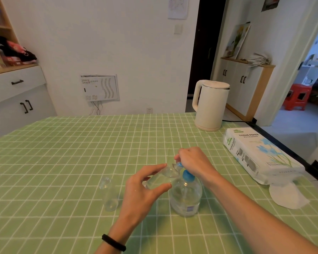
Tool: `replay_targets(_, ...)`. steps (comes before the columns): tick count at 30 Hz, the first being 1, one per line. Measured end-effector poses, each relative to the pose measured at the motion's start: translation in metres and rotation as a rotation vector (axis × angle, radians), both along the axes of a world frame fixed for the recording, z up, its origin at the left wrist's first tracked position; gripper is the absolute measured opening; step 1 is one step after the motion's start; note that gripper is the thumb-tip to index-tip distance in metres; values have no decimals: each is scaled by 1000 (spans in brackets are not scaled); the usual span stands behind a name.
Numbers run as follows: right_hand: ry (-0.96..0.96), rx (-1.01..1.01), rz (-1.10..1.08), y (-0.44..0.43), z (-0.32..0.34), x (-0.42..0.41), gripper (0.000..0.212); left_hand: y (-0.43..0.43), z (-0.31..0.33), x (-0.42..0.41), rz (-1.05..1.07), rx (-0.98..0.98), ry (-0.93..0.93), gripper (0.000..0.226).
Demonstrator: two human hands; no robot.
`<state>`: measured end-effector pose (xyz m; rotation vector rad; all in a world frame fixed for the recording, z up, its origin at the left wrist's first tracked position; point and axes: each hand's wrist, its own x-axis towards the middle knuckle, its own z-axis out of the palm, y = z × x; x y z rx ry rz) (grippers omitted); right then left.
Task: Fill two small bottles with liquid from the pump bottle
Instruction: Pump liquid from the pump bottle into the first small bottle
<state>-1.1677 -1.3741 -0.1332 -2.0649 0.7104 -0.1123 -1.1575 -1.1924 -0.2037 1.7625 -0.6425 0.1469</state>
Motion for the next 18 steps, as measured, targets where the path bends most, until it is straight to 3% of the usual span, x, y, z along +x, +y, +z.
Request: replay_targets(18, 4, -43, 15, -1, 1, 2, 39, 3, 2, -2, 8, 10, 20, 51)
